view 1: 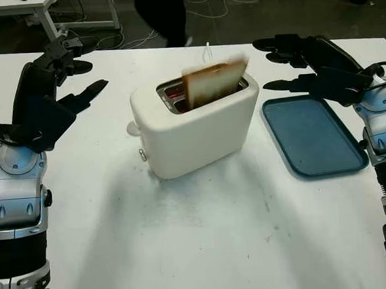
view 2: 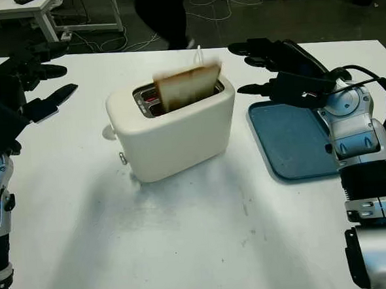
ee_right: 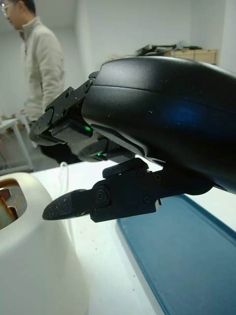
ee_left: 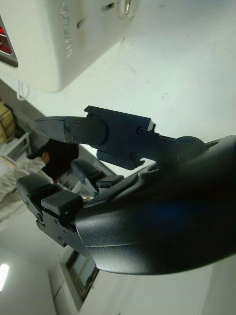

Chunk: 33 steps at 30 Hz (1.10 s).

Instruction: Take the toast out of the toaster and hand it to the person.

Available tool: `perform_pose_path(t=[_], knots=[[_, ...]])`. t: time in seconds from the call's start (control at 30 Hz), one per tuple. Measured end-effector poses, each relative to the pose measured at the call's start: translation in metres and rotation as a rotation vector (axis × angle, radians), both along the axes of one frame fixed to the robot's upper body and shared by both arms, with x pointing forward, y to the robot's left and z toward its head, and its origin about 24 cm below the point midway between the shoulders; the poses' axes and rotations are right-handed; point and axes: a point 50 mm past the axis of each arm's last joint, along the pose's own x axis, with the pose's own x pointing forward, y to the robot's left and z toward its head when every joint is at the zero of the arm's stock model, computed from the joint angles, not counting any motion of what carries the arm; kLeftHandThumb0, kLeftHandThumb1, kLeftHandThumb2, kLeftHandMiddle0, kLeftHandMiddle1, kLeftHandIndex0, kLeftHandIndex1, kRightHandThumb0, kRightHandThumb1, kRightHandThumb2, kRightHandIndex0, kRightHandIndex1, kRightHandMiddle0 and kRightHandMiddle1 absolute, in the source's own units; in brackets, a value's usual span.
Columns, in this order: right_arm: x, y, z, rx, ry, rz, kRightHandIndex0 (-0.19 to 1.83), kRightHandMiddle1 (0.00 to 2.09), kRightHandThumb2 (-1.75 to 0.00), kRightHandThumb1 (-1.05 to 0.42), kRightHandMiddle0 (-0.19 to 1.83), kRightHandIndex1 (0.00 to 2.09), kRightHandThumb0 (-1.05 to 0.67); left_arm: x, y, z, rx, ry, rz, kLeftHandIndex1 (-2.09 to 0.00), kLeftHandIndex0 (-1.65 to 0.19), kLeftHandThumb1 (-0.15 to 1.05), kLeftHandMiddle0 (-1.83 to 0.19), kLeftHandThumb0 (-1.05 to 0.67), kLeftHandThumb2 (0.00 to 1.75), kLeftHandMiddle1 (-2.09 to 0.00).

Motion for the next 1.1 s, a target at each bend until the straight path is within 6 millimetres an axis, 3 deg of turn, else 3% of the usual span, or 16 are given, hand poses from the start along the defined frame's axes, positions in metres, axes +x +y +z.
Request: perform_pose_path(t=[0.33, 0.47, 0.57, 0.67, 0.8, 0.9, 1.0, 1.1], knots=[[0.0, 0.0, 0.001, 0.0, -0.018, 0.008, 0.46, 0.02, -0.02, -0.91, 0.44, 0.03, -0.4, 0.001, 0.001, -0.001, -0.003, 0.005, 0.001, -0.53, -0.32, 0.92, -0.15, -0.31, 0.15, -0.97], [0.001, -0.001, 0.003, 0.005, -0.044, 0.009, 0.47, 0.03, 0.0, -0.79, 0.47, 0.03, -0.35, 0.001, 0.001, -0.001, -0.009, 0.007, -0.002, -0.53, -0.3, 0.92, -0.13, -0.32, 0.15, -0.97], [0.002, 0.0, 0.02, 0.015, -0.116, 0.0, 0.54, 0.05, -0.01, -0.7, 0.53, 0.06, -0.36, 0.001, 0.001, -0.002, -0.01, 0.008, -0.001, -0.54, -0.32, 0.92, -0.15, -0.35, 0.14, -0.97], [0.003, 0.006, 0.049, 0.025, -0.213, 0.019, 0.55, 0.06, 0.0, -0.64, 0.55, 0.07, -0.46, 0.001, 0.001, -0.003, -0.011, 0.012, 0.0, -0.54, -0.32, 0.92, -0.15, -0.35, 0.14, -0.97], [-0.002, 0.016, 0.088, 0.063, -0.319, 0.075, 0.58, 0.07, 0.0, -0.52, 0.58, 0.1, -0.46, 0.001, 0.001, -0.003, -0.01, 0.011, 0.0, -0.54, -0.31, 0.92, -0.15, -0.32, 0.14, -0.97], [-0.012, 0.029, 0.114, 0.039, -0.4, 0.126, 0.67, 0.13, 0.0, -0.48, 0.66, 0.24, -0.65, 0.001, 0.001, -0.003, -0.01, 0.011, 0.0, -0.55, -0.32, 0.92, -0.16, -0.33, 0.14, -0.97], [-0.021, 0.043, 0.129, -0.013, -0.462, 0.173, 0.42, 0.27, 0.0, -0.45, 0.65, 0.82, -0.68, 0.001, 0.001, -0.003, -0.01, 0.011, 0.0, -0.54, -0.31, 0.92, -0.14, -0.31, 0.14, -0.96], [-0.028, 0.053, 0.134, -0.041, -0.479, 0.219, 0.31, 0.36, 0.0, -0.44, 0.59, 1.01, -0.73, 0.002, 0.002, -0.003, -0.011, 0.014, 0.001, -0.54, -0.31, 0.92, -0.15, -0.32, 0.14, -0.96]])
